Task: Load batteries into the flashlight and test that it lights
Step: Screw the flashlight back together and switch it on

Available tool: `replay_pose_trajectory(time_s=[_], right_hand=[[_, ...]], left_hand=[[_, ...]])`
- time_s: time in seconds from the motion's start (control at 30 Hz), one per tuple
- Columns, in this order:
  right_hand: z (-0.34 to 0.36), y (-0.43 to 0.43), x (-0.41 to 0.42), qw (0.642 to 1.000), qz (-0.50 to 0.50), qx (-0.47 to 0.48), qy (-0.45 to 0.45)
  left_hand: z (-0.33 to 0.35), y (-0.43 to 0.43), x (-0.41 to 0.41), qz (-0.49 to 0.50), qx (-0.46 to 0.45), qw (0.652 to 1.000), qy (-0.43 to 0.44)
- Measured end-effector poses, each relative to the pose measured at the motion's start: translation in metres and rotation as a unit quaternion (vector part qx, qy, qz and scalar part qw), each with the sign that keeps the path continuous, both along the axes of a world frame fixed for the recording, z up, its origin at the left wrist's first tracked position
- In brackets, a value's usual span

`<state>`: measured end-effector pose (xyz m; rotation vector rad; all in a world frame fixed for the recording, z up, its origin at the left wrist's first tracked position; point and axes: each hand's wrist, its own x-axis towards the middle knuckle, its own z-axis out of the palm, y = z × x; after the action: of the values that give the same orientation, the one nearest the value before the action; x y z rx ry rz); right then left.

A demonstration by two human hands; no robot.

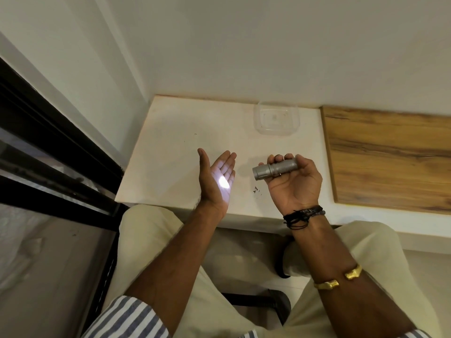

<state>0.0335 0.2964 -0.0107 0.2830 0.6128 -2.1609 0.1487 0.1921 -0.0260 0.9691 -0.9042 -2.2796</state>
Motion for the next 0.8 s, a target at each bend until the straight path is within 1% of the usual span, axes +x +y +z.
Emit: replay_pose_trajectory(time_s=[0.1,0.53,0.8], right_hand=[[0.0002,0.0028,0.0002,0.998,-0.006,-0.034,-0.044],[0.0023,0.0057,0.0028,0.998,-0.015,-0.053,-0.036],[0.0034,0.005,0.0049,0.997,-0.009,-0.061,-0.04]], left_hand=[[0.0005,0.0006,0.0003,-0.01,-0.003,1.0,0.002],[0.0007,0.004,-0.0009,-0.013,-0.022,1.0,0.001],[0.0009,0.0031,-0.0017,-0.018,0.002,1.0,0.013]])
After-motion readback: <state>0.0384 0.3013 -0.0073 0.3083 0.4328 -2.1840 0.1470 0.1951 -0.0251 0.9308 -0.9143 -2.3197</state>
